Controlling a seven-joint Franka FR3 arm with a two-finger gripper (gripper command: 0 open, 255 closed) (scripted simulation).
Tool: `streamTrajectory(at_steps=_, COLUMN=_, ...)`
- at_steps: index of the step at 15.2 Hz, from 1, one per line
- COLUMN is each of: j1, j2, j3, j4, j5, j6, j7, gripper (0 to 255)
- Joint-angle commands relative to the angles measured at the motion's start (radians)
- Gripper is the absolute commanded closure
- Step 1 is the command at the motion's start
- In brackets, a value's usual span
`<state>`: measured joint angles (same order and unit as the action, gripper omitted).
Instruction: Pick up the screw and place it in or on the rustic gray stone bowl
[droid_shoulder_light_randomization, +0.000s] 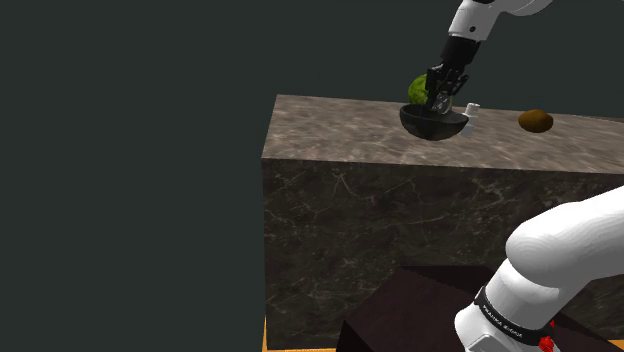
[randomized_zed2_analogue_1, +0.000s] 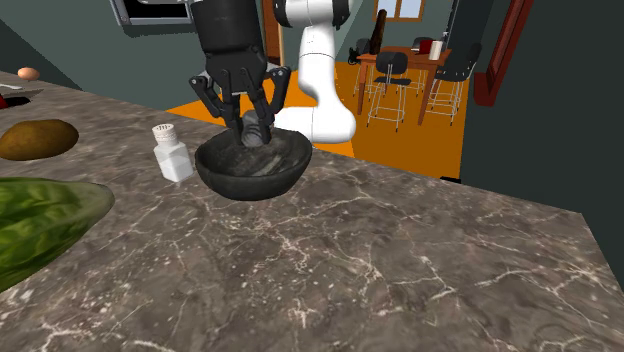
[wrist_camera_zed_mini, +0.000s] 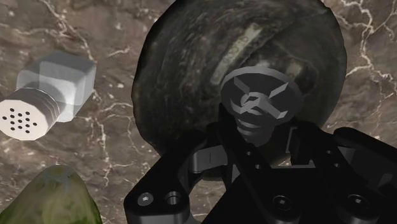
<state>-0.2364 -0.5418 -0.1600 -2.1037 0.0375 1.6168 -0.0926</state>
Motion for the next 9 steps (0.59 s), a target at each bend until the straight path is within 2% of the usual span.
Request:
streamTrajectory(at_steps=1, j1=0.000, j2=0.000, j3=0.000, j4=0.000, j5=0.000, j6=0.000, j7=0.000, gripper=0)
streamTrajectory(at_steps=6, j1=0.000, j2=0.000, j3=0.000, j4=0.000, j5=0.000, j6=0.000, j7=0.000, gripper=0)
streamTrajectory(at_steps=9, j1=0.001, j2=0.026, j3=-0.006, j4=0.124, j5=0.001, j6=-0.098, j7=-0.002, gripper=0)
